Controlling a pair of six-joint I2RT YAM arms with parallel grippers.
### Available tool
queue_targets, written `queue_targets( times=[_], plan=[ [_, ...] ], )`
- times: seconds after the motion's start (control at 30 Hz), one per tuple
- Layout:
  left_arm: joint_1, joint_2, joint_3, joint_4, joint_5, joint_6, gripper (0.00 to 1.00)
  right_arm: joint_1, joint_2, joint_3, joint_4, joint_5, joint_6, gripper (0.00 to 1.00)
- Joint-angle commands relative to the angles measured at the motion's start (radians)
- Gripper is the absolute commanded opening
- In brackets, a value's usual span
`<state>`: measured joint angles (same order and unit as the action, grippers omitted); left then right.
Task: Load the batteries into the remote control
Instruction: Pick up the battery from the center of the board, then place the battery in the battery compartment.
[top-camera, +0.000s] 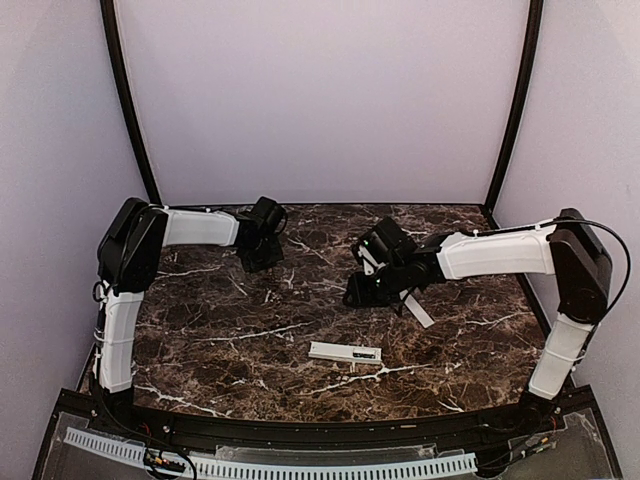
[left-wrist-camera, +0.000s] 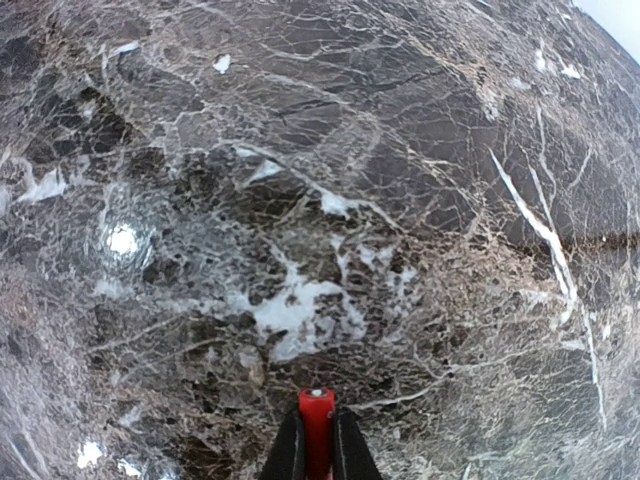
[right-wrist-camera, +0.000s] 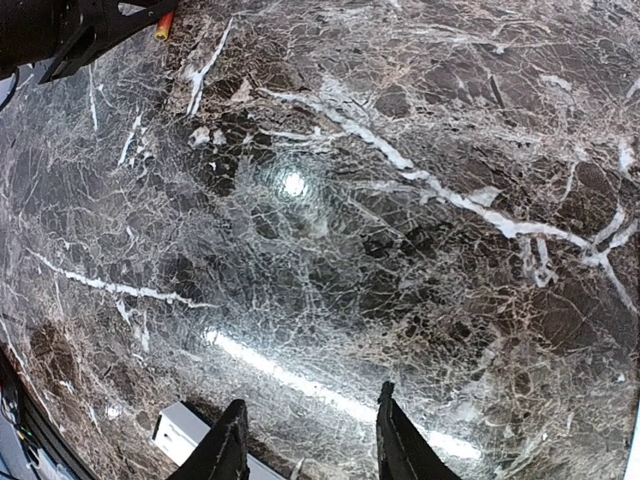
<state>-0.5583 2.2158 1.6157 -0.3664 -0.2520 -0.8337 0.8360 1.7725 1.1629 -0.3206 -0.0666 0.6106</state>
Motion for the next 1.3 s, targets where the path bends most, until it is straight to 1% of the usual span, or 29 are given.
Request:
queue_targets(
  times=[0.0,0.13,0.2,0.27,0.3,0.33,0.37,0.47,0.5,0.53,0.57,0.6,0.63,0.67,0.7,0.73,0.77,0.8,0.83,0.9,0.97,1.13,1.27],
  plan=[
    [0.003,0.034,-0.037,-0.103,0.018,0.007,0.0,-0.002,-0.034,0.001,-0.023,0.03,-0.008,0.41],
    [0.001,-0.016,-0.072,-0.075,-0.033,0.051,0.0,-0.006,-0.056,-0.013,-0.038,0.05,-0.005,0.42],
    [-0.004,-0.09,-0.128,-0.026,-0.06,0.101,0.0,-0.014,-0.082,-0.031,-0.037,0.053,0.0,0.42],
    [-0.014,-0.155,-0.168,0.042,-0.069,0.178,0.0,-0.022,-0.106,-0.049,-0.037,0.055,0.002,0.42],
    [-0.026,-0.175,-0.181,0.09,-0.07,0.252,0.0,-0.027,-0.116,-0.059,-0.037,0.057,0.004,0.42],
    [-0.033,-0.217,-0.207,0.142,-0.073,0.289,0.0,-0.032,-0.128,-0.068,-0.037,0.057,0.005,0.42],
    [-0.051,-0.238,-0.222,0.17,-0.075,0.368,0.0,-0.037,-0.138,-0.077,-0.036,0.059,0.006,0.43],
    [-0.084,-0.351,-0.312,0.292,-0.065,0.516,0.0,-0.048,-0.172,-0.102,-0.051,0.063,0.009,0.43],
    [-0.096,-0.374,-0.329,0.314,-0.006,0.589,0.0,-0.05,-0.185,-0.111,-0.061,0.063,0.009,0.43],
    [-0.101,-0.418,-0.359,0.346,0.035,0.623,0.0,-0.053,-0.201,-0.121,-0.067,0.086,0.013,0.43],
    [-0.115,-0.441,-0.372,0.354,0.112,0.684,0.0,-0.056,-0.224,-0.134,-0.069,0.095,0.015,0.44],
    [-0.125,-0.485,-0.398,0.361,0.147,0.75,0.0,-0.06,-0.24,-0.146,-0.072,0.1,0.019,0.44],
    [-0.152,-0.523,-0.429,0.378,0.212,0.786,0.0,-0.065,-0.258,-0.162,-0.072,0.104,0.023,0.44],
    [-0.189,-0.542,-0.447,0.404,0.248,0.871,0.0,-0.071,-0.275,-0.178,-0.07,0.106,0.027,0.45],
    [-0.209,-0.573,-0.476,0.414,0.319,0.91,0.0,-0.08,-0.292,-0.195,-0.067,0.107,0.032,0.45],
    [-0.247,-0.584,-0.49,0.425,0.361,0.977,0.0,-0.086,-0.308,-0.212,-0.063,0.105,0.036,0.45],
    [-0.266,-0.6,-0.508,0.426,0.444,1.002,0.0,-0.093,-0.322,-0.226,-0.058,0.102,0.04,0.45],
    [-0.3,-0.605,-0.512,0.421,0.494,1.044,0.0,-0.099,-0.333,-0.239,-0.055,0.098,0.043,0.45],
    [-0.314,-0.604,-0.513,0.412,0.588,1.059,0.0,-0.102,-0.344,-0.25,-0.053,0.097,0.047,0.45],
    [-0.356,-0.584,-0.498,0.398,0.689,1.095,0.0,-0.104,-0.361,-0.266,-0.052,0.1,0.052,0.45],
    [-0.395,-0.541,-0.46,0.358,0.732,1.146,0.0,-0.105,-0.376,-0.28,-0.05,0.1,0.061,0.46],
    [-0.489,-0.406,-0.334,0.206,0.703,1.33,0.0,-0.104,-0.413,-0.323,-0.05,0.103,0.072,0.46],
    [-0.504,-0.343,-0.305,0.189,0.749,1.35,0.0,-0.105,-0.444,-0.355,-0.051,0.11,0.079,0.46]
  ],
)
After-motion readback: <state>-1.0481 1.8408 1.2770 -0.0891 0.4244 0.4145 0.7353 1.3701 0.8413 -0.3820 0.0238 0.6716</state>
